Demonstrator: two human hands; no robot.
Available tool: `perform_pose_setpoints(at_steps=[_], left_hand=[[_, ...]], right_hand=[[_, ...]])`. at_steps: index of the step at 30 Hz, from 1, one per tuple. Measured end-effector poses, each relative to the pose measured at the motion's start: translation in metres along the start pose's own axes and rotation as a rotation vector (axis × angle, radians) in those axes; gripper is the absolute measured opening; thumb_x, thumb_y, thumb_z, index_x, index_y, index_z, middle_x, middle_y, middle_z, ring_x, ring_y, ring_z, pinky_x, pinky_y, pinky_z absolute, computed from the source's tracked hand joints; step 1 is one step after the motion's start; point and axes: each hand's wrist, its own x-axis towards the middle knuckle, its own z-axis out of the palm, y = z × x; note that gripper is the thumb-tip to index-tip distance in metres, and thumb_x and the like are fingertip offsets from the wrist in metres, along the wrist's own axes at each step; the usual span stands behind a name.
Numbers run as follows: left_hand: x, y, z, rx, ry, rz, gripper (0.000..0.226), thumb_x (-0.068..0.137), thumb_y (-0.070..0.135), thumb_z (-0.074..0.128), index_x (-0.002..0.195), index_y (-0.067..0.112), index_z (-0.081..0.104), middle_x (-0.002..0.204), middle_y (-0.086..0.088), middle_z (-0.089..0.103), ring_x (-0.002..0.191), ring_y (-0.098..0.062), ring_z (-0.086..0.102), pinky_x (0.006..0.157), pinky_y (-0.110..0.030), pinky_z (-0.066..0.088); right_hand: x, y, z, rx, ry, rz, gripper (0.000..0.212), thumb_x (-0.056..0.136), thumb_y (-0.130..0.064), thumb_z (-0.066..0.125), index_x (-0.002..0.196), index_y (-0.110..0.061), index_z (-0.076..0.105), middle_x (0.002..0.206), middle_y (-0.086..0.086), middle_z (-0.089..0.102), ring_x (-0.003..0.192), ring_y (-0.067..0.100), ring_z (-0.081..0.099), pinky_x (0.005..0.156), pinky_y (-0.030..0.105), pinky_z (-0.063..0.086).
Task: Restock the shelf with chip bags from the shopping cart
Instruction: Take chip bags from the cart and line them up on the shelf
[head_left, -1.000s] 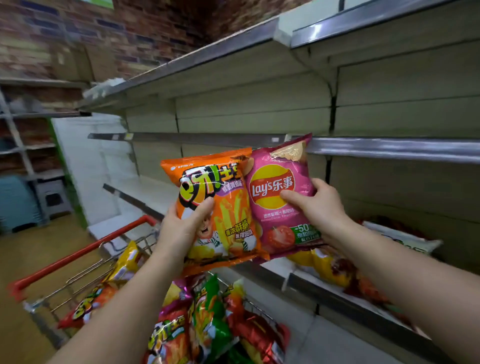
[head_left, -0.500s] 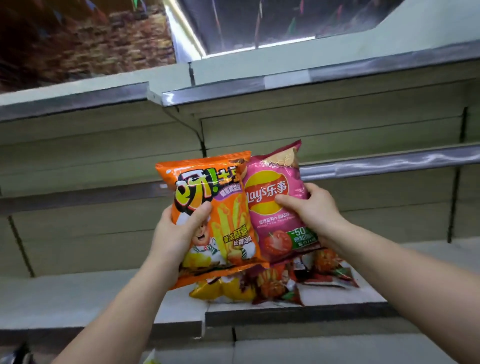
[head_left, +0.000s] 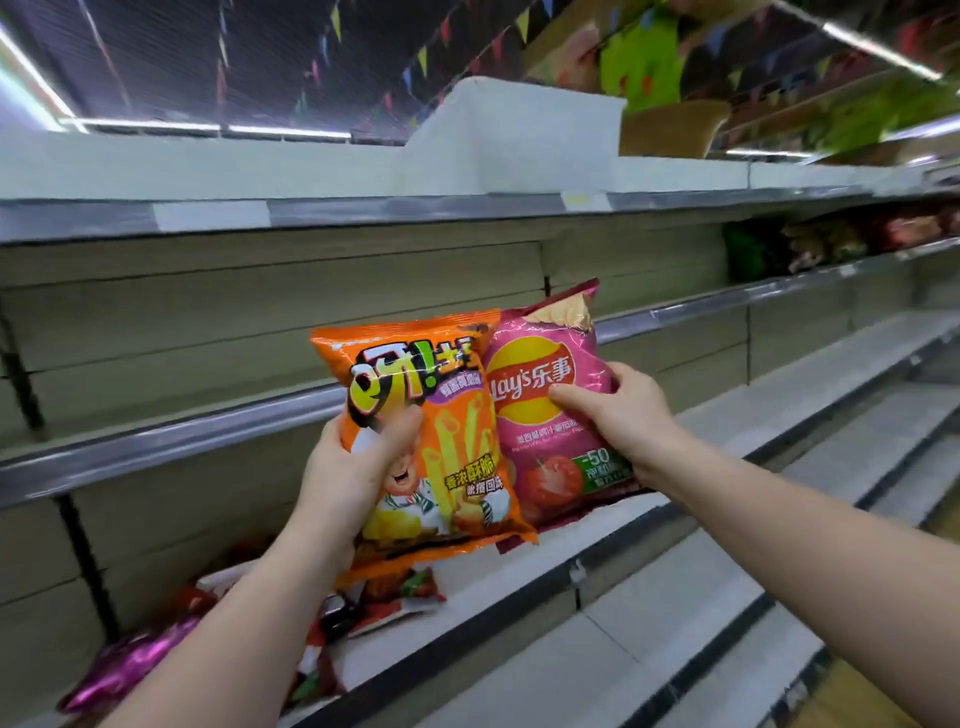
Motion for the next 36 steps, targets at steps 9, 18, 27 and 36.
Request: perform_pose_setpoints(at_steps=[9, 18, 27, 36], left_hand=[[0.040, -0.004, 0.159, -0.032, -0.206, -0.035, 0.079, 0.047, 0.054, 0.074, 0.118, 0.028, 0.055, 0.104, -0.006, 0.070, 0.088, -0.026, 0.070, 0.088, -0.048, 0.053], [0.088, -0.020, 0.325, -0.121, -0.303, -0.026, 0.031, 0.070, 0.041, 0.074, 0.092, 0.032, 0.055, 0.097, -0.002, 0.071, 0.084, -0.023, 0.070, 0.079, -0.040, 0.056], [0.141, -0.038, 0.453, -0.136, -0.407, -0.037, 0.055, 0.071, 0.043, 0.074, 0.117, 0.027, 0.049, 0.099, 0.003, 0.068, 0.084, -0.018, 0.069, 0.073, -0.033, 0.055], [0.216, -0.043, 0.563, -0.174, -0.586, -0.001, 0.066, 0.061, 0.049, 0.078, 0.119, 0.024, 0.057, 0.105, -0.004, 0.072, 0.088, -0.024, 0.071, 0.086, -0.045, 0.055]], right_hand=[[0.059, 0.036, -0.144, -0.010, 0.162, 0.037, 0.044, 0.077, -0.031, 0.074, 0.113, -0.019, 0.051, 0.101, 0.003, 0.066, 0.086, 0.021, 0.067, 0.078, 0.040, 0.057], [0.138, 0.078, -0.274, -0.024, 0.266, 0.066, 0.040, 0.077, -0.031, 0.074, 0.108, -0.021, 0.049, 0.093, 0.001, 0.066, 0.081, 0.020, 0.067, 0.071, 0.035, 0.056], [0.209, 0.120, -0.359, -0.045, 0.402, 0.121, 0.053, 0.073, -0.034, 0.076, 0.119, -0.016, 0.054, 0.101, 0.007, 0.069, 0.084, 0.027, 0.069, 0.080, 0.045, 0.056], [0.282, 0.138, -0.418, -0.054, 0.530, 0.098, 0.039, 0.077, -0.027, 0.075, 0.108, -0.016, 0.053, 0.093, 0.007, 0.068, 0.077, 0.024, 0.068, 0.065, 0.034, 0.056]])
